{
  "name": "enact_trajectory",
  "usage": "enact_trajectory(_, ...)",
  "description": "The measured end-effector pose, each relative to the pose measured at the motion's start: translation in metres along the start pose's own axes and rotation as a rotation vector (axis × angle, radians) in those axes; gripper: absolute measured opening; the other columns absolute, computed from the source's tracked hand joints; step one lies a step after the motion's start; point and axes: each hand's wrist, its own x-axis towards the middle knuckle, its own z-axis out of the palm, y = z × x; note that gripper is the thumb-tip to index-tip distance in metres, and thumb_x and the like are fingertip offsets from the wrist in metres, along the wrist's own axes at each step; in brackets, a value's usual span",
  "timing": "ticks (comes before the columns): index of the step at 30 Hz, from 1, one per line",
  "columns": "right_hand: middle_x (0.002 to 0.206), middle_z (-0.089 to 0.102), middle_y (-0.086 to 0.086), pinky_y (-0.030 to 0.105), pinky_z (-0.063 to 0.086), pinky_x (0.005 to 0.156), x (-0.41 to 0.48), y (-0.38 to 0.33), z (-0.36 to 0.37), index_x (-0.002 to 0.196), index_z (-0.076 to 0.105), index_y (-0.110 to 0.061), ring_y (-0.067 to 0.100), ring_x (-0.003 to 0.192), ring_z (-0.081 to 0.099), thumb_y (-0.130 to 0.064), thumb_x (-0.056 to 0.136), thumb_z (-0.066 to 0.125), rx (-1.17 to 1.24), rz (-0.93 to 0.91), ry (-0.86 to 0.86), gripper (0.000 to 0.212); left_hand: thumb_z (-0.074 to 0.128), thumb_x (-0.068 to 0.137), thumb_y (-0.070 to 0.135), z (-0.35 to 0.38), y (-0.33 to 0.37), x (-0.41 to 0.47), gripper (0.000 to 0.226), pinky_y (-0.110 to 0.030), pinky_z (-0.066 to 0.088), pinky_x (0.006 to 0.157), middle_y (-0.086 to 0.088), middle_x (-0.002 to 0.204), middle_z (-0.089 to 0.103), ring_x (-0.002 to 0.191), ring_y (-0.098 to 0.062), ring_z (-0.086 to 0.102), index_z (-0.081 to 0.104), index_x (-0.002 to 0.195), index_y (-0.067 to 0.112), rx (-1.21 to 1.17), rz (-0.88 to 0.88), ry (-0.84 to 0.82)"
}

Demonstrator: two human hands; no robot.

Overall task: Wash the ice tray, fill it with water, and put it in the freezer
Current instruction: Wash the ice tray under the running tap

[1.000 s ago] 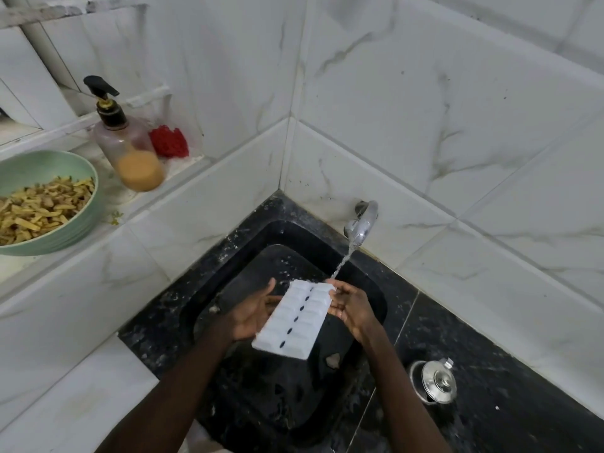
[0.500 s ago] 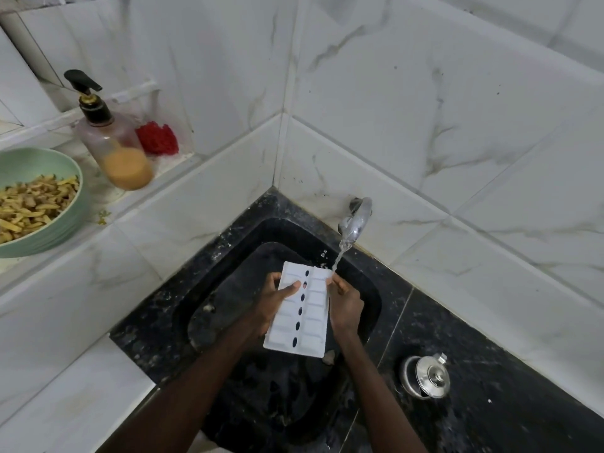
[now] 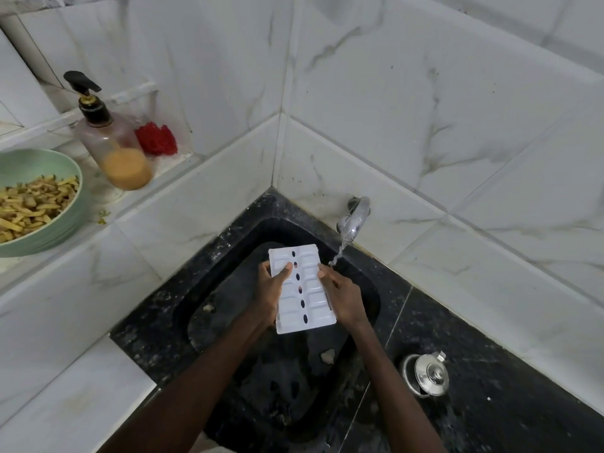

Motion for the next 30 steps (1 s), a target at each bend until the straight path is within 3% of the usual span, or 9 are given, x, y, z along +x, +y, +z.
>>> enact_trajectory(2, 0.135, 0.069, -0.007, 0.011, 0.048, 0.085, 0.003, -0.003, -0.003, 0.143, 0.062, -0.03, 0.008, 0.115, 0.068, -0.052, 0.104, 0.052, 0.024, 0.014, -0.031, 0.046, 0.076, 0.094, 0.023, 0.0, 0.0, -0.001, 0.045, -0.045, 0.062, 0.07, -0.016, 0.114, 0.071, 0.091, -0.03, 0.075, 0.047, 0.126, 0.013, -0.001, -0.005, -0.019)
enact_trajectory(6, 0.132, 0.069, -0.007, 0.031, 0.057, 0.095, 0.005, -0.014, -0.006, 0.149, 0.052, -0.035, 0.008, 0.106, 0.071, -0.055, 0.103, 0.053, 0.104, 0.065, -0.06, 0.051, 0.075, 0.095, 0.023, 0.007, -0.004, -0.004, 0.045, -0.042, 0.062, 0.068, -0.016, 0.114, 0.072, 0.09, -0.029, 0.075, 0.048, 0.129, 0.012, 0.008, -0.001, -0.028)
enact_trajectory(10, 0.125, 0.071, -0.017, 0.018, 0.051, 0.086, -0.011, -0.018, -0.01, 0.141, 0.06, -0.039, 0.0, 0.103, 0.07, -0.057, 0.103, 0.051, 0.089, 0.041, -0.126, 0.043, 0.075, 0.095, 0.026, -0.002, 0.003, 0.005, 0.046, -0.052, 0.064, 0.077, -0.014, 0.114, 0.071, 0.096, -0.032, 0.074, 0.047, 0.13, 0.014, 0.007, 0.019, 0.047)
enact_trajectory(12, 0.112, 0.075, -0.022, 0.015, 0.051, 0.085, -0.017, -0.021, -0.014, 0.131, 0.068, -0.039, -0.006, 0.099, 0.071, -0.058, 0.103, 0.05, 0.091, 0.043, -0.142, 0.039, 0.075, 0.095, 0.027, -0.005, 0.001, 0.007, 0.045, -0.06, 0.062, 0.083, -0.015, 0.116, 0.071, 0.098, -0.034, 0.074, 0.047, 0.128, 0.015, -0.009, 0.017, 0.084)
enact_trajectory(14, 0.101, 0.075, -0.023, 0.01, 0.049, 0.076, -0.019, -0.026, -0.017, 0.128, 0.069, -0.039, -0.007, 0.09, 0.071, -0.057, 0.103, 0.05, 0.082, 0.046, -0.119, 0.036, 0.075, 0.095, 0.027, 0.0, -0.004, 0.003, 0.044, -0.058, 0.062, 0.082, -0.015, 0.116, 0.071, 0.095, -0.033, 0.075, 0.047, 0.127, 0.015, -0.004, 0.0, 0.083)
enact_trajectory(19, 0.118, 0.071, -0.017, 0.015, 0.049, 0.079, -0.018, -0.027, -0.014, 0.137, 0.062, -0.037, 0.0, 0.103, 0.068, -0.058, 0.103, 0.048, 0.061, 0.029, -0.118, 0.042, 0.076, 0.095, 0.026, 0.009, -0.003, 0.004, 0.047, -0.052, 0.064, 0.077, -0.015, 0.114, 0.071, 0.093, -0.032, 0.075, 0.048, 0.129, 0.013, -0.045, -0.026, 0.136)
enact_trajectory(23, 0.113, 0.074, -0.012, 0.021, 0.06, 0.077, -0.03, -0.009, -0.016, 0.128, 0.065, -0.033, 0.007, 0.101, 0.073, -0.046, 0.108, 0.046, 0.073, 0.011, -0.095, 0.03, 0.075, 0.096, 0.024, 0.001, 0.004, 0.01, 0.044, -0.055, 0.064, 0.078, -0.014, 0.112, 0.073, 0.094, -0.032, 0.075, 0.048, 0.127, 0.009, -0.142, -0.005, 0.278)
enact_trajectory(27, 0.118, 0.074, -0.003, 0.023, 0.062, 0.078, -0.03, 0.001, -0.013, 0.134, 0.064, -0.026, 0.006, 0.095, 0.074, -0.029, 0.11, 0.047, 0.019, -0.019, -0.026, 0.029, 0.078, 0.093, 0.025, 0.01, -0.001, 0.008, 0.046, -0.055, 0.064, 0.079, -0.011, 0.113, 0.074, 0.092, -0.03, 0.077, 0.052, 0.13, 0.013, -0.181, -0.034, 0.353)
enact_trajectory(30, 0.107, 0.077, -0.004, 0.027, 0.063, 0.08, -0.03, 0.003, -0.012, 0.136, 0.065, -0.019, 0.007, 0.09, 0.075, -0.028, 0.109, 0.053, 0.039, -0.075, 0.089, 0.031, 0.08, 0.09, 0.024, 0.016, 0.001, 0.011, 0.044, -0.053, 0.065, 0.073, -0.011, 0.11, 0.076, 0.088, -0.029, 0.078, 0.059, 0.127, 0.013, -0.238, -0.07, 0.389)
